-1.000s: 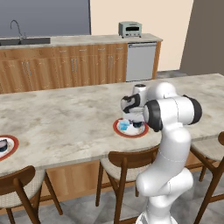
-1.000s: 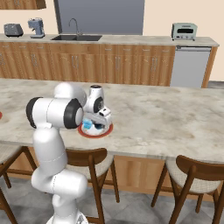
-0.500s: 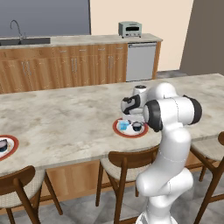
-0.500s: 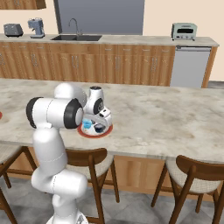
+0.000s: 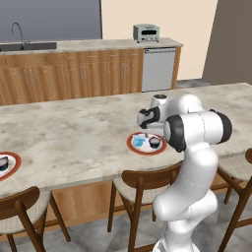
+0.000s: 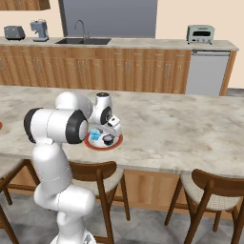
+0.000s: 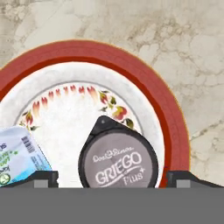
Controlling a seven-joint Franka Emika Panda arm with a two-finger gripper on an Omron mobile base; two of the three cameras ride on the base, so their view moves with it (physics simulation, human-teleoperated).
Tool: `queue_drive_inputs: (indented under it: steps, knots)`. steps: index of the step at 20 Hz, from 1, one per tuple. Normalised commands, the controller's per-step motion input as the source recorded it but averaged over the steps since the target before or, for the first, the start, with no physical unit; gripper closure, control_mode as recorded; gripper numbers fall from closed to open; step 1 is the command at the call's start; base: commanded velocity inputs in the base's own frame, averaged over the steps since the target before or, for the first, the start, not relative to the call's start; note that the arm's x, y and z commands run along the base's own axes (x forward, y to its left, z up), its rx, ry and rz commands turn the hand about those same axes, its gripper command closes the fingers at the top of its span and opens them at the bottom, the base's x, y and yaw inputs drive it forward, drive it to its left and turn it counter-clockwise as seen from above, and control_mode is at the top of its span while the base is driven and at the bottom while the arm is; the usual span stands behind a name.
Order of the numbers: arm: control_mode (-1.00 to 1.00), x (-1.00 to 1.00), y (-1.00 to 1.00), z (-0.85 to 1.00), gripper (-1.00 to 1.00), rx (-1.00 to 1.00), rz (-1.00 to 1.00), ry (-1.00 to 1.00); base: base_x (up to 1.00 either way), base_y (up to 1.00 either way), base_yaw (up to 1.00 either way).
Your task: Place two yogurt containers on each plate.
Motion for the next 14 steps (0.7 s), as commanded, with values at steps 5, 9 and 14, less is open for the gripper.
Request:
queue_drive_inputs:
  steps: [5,9,14]
  knots:
    - [-1.0,-0.3,0.0,0.45,-1.0,0.0,0.0,-0.02,0.0,0.0,0.0]
    - [-1.0,-0.36,0.02,0.54,-1.0,0.0,0.0,0.0,0.0,0.0,0.0]
    - [-1.0,-0.46,0.0,0.61,-1.0,0.0,0.0,0.0,0.0,0.0,0.0]
